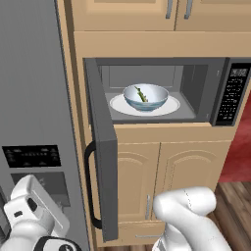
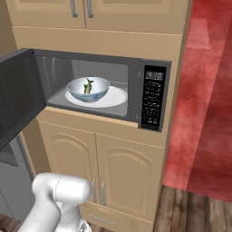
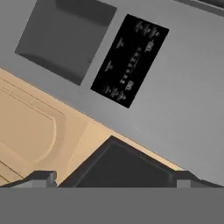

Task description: Remove the mango from the bowl and place it on the small plate. Then place the bowl with only the fish in the microwave, close the door, and press the start button to microwave the fish.

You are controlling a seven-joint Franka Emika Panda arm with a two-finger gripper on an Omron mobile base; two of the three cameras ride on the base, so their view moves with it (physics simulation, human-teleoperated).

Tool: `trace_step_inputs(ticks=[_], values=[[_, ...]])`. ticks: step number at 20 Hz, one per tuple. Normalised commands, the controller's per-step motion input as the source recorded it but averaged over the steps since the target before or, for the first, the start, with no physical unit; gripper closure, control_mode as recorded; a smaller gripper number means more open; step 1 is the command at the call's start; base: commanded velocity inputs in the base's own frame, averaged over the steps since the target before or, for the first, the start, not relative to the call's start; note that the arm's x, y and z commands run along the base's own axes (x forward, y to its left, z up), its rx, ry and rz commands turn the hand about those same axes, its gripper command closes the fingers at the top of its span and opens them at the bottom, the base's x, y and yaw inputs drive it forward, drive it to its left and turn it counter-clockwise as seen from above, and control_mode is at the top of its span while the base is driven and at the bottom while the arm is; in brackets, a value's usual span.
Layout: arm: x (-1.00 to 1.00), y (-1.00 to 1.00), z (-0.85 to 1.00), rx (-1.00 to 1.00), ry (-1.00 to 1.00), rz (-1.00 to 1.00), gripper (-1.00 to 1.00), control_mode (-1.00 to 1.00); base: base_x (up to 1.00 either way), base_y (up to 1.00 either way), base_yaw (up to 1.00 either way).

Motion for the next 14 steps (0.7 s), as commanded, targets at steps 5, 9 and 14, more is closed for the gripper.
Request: trace_step_inputs(ticks=[5,9,14], values=[[0.01,-0.71,0.00,0.14,0.04,-0.50,-1.00,-1.00,0.00,0.00,0.00],[0.00,-0.92,0.11,0.23,0.04,-0.51,-1.00,-1.00,0.00,0.00,0.00],[-0.01,-1.00,0.51,0.13,-0.05,-0.41,-1.00,-1.00,0.00,0.00,0.00]])
